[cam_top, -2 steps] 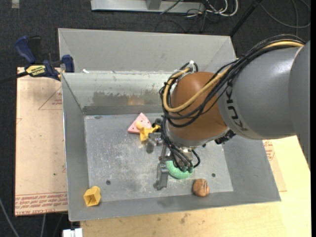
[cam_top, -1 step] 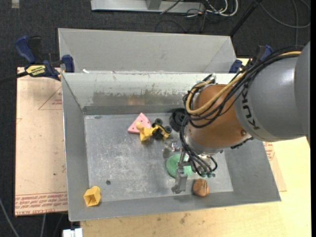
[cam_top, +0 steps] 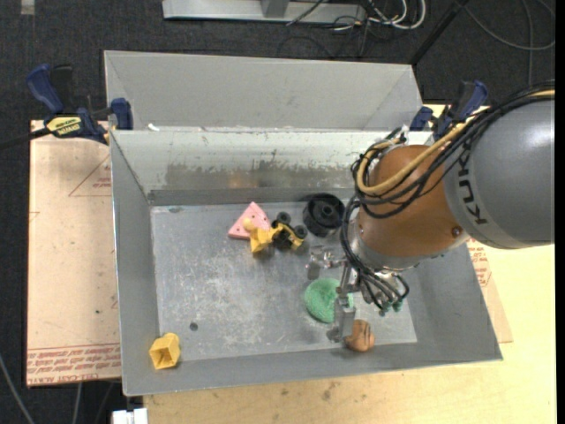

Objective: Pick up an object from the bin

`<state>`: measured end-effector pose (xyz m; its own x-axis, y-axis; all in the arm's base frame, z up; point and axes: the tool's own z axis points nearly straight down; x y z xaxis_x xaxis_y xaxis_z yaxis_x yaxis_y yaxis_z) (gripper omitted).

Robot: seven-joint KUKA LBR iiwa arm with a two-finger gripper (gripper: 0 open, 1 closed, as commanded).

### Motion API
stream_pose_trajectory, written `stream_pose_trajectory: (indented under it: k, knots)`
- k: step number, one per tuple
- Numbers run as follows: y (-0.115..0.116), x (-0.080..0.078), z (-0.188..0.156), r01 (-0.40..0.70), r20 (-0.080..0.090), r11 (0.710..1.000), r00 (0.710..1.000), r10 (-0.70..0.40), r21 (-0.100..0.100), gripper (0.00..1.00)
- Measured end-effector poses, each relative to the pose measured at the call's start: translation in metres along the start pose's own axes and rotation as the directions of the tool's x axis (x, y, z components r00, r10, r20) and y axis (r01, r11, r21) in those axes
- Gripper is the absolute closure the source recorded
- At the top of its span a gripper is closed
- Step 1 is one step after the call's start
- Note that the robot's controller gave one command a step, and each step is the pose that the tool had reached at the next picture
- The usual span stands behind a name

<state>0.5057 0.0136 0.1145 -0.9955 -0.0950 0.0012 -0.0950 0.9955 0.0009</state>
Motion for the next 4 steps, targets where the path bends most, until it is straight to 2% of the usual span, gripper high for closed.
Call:
stream_pose_trajectory:
  k: [1, 2, 3, 4]
  knots:
    - [-0.008, -0.005, -0.001, -0.027, 0.003, 1.0, 1.0, 0.027, 0.0, 0.0]
    - [-0.015, -0.011, 0.045, -0.073, 0.002, 0.997, 0.997, 0.073, -0.001, 0.0]
    - [-0.01, -0.015, 0.045, -0.118, 0.002, 0.993, 0.993, 0.118, -0.001, 1.0]
    - [-0.01, -0.015, 0.045, -0.119, 0.002, 0.993, 0.993, 0.119, -0.001, 1.0]
